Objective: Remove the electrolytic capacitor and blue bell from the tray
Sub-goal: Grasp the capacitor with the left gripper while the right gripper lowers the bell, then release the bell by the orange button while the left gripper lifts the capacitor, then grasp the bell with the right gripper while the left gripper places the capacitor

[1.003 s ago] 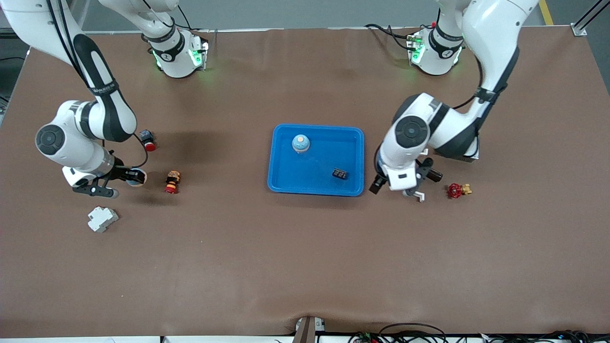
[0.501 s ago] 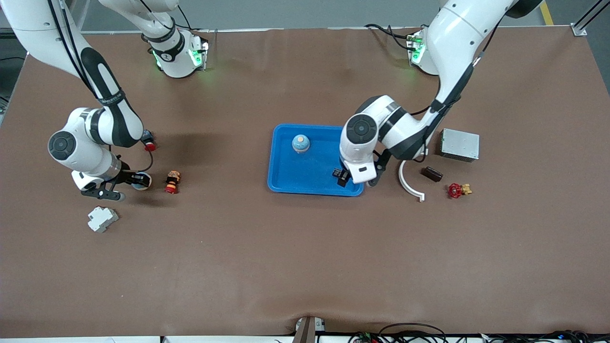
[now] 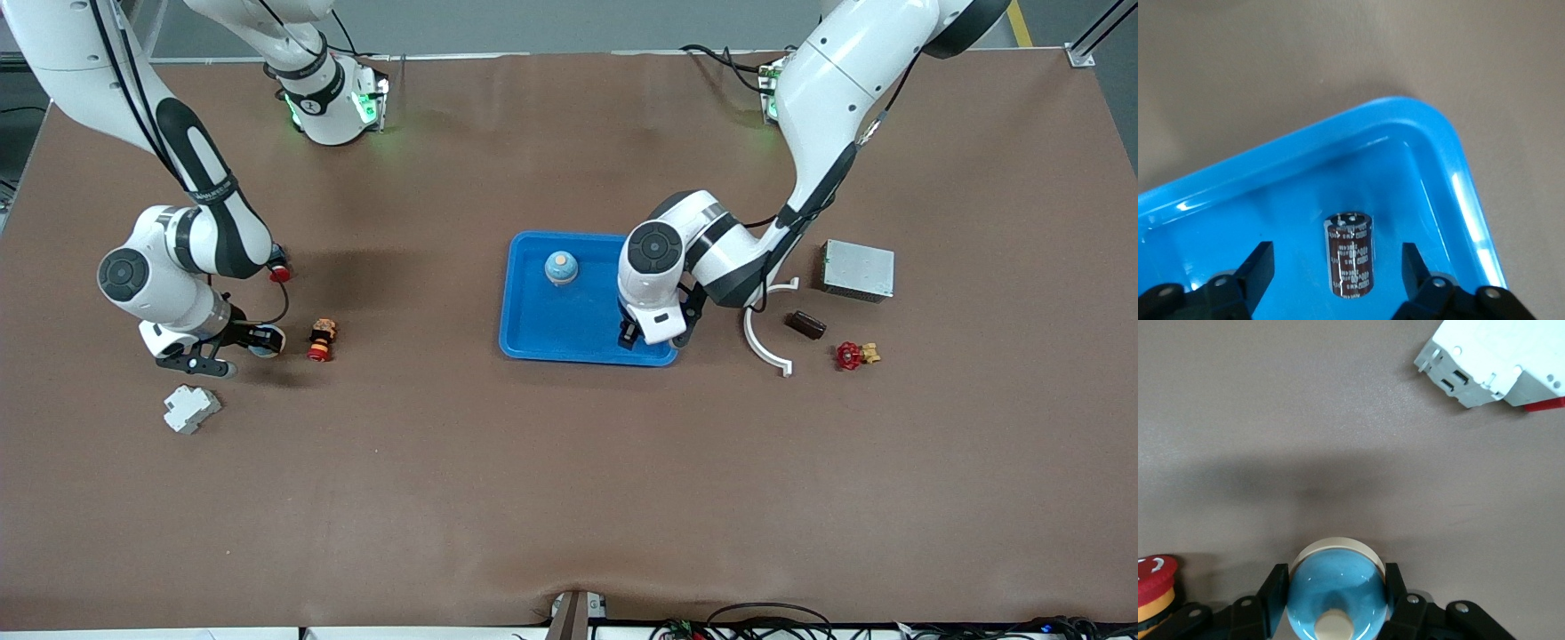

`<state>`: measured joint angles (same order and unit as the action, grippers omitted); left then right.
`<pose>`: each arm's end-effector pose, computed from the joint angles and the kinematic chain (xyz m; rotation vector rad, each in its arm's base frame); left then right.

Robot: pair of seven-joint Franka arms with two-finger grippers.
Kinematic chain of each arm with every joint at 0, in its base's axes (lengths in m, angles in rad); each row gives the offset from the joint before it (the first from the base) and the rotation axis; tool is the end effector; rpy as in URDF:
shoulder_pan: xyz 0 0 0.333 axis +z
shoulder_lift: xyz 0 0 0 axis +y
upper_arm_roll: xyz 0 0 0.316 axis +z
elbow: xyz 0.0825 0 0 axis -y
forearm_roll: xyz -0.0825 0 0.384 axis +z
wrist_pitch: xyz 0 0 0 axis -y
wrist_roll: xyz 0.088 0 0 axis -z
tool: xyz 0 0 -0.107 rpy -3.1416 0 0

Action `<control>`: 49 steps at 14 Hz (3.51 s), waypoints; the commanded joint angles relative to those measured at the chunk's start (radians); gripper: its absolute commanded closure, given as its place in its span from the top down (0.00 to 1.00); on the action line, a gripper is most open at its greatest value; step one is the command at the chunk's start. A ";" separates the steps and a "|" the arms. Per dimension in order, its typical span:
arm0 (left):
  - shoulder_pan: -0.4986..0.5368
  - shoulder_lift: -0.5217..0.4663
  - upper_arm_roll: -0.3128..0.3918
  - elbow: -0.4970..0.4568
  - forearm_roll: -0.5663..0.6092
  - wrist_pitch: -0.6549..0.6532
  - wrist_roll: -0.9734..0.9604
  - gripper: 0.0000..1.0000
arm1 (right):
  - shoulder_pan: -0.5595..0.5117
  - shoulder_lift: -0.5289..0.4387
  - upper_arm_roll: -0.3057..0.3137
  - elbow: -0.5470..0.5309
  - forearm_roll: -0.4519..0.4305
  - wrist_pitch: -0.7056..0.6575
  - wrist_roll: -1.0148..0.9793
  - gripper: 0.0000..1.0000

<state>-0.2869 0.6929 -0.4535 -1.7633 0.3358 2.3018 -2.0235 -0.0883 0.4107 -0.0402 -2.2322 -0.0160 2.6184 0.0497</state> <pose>0.5010 -0.4181 0.1970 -2.6064 -1.6514 0.0897 0.5388 -0.0698 0.1831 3.1083 -0.2509 -0.0393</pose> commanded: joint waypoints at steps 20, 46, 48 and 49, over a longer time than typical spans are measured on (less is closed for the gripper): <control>0.323 -0.286 -0.007 0.027 -0.078 -0.441 0.392 0.00 | 0.191 -0.205 0.031 0.286 0.164 -0.649 0.357 1.00; 0.818 -0.101 -0.004 -0.042 0.120 -0.203 1.080 0.00 | 0.920 0.020 0.029 0.249 0.199 -0.155 1.392 1.00; 0.812 -0.078 -0.002 -0.042 0.121 -0.165 1.082 0.00 | 0.938 0.055 0.028 0.267 0.197 -0.143 1.417 1.00; 0.812 -0.070 -0.002 -0.044 0.121 -0.139 1.082 0.00 | 0.947 0.071 0.028 0.276 0.197 -0.133 1.424 1.00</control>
<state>0.5228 0.6068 -0.4504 -1.8058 0.4500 2.1215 -0.9420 0.8294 0.4392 0.0017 -1.9969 0.1720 2.4732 1.4431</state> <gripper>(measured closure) 0.661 0.000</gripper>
